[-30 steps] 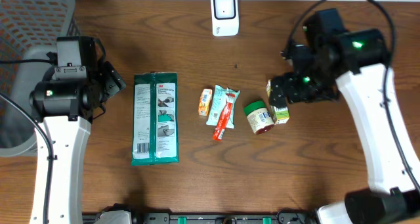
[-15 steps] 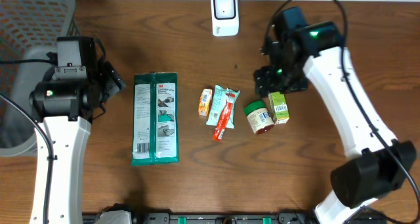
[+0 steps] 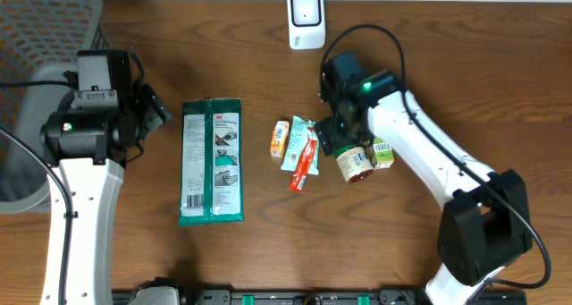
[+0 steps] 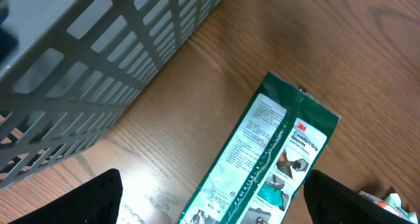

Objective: Scan the item barcode
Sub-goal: 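Move the right gripper over the green-lidded jar and lower onto it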

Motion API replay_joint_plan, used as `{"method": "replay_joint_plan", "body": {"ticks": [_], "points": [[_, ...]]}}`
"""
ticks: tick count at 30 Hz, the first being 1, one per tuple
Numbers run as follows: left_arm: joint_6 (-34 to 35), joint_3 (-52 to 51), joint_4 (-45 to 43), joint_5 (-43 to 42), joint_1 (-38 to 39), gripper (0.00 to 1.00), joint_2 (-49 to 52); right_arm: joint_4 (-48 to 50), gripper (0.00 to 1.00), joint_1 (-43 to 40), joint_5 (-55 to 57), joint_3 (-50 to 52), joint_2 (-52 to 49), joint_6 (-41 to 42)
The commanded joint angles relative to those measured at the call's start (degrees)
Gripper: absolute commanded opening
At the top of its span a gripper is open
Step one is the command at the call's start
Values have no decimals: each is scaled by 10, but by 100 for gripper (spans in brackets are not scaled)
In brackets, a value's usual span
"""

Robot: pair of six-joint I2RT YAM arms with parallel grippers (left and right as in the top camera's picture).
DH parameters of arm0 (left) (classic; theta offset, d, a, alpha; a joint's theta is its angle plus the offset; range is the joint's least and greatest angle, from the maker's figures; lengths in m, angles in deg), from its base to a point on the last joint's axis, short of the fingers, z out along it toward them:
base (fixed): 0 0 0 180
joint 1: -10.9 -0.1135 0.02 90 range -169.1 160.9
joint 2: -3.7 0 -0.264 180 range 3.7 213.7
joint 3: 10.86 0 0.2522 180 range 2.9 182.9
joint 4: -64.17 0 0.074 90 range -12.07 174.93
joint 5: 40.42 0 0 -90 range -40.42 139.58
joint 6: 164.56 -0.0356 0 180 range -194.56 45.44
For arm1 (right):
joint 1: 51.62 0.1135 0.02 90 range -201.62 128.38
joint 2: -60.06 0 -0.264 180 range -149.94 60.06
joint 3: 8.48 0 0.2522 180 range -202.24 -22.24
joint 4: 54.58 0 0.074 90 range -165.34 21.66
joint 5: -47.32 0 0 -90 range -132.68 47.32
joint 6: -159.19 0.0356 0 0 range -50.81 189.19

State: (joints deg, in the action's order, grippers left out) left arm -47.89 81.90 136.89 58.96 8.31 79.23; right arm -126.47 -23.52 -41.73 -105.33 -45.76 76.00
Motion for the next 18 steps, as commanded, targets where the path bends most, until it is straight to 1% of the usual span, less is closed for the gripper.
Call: {"method": "replay_joint_plan", "body": {"ticks": [1, 2, 4, 8, 9, 10, 12, 15, 18], "points": [[-7, 4, 2, 7, -2, 89, -3, 31, 85, 15, 24, 26, -3, 5], [-7, 4, 2, 7, -2, 89, -3, 29, 86, 16, 22, 23, -3, 5], [-7, 4, 2, 7, -2, 89, -3, -10, 87, 16, 18, -8, -2, 5], [-7, 4, 2, 7, -2, 89, -3, -135, 92, 2, -1, -133, -3, 5], [-7, 4, 2, 7, -2, 89, -3, -161, 91, -4, -8, -167, -3, 5], [-7, 4, 2, 7, -2, 89, -3, -193, 86, -15, -15, -217, -3, 15], [-7, 4, 2, 7, -2, 89, -3, -222, 84, -30, -15, -266, -3, 20], [-7, 4, 2, 7, -2, 89, -3, -240, 84, -54, -21, -294, -3, 19], [-7, 4, 2, 7, -2, 89, -3, -250, 86, -78, -56, -295, -11, 19]]}}
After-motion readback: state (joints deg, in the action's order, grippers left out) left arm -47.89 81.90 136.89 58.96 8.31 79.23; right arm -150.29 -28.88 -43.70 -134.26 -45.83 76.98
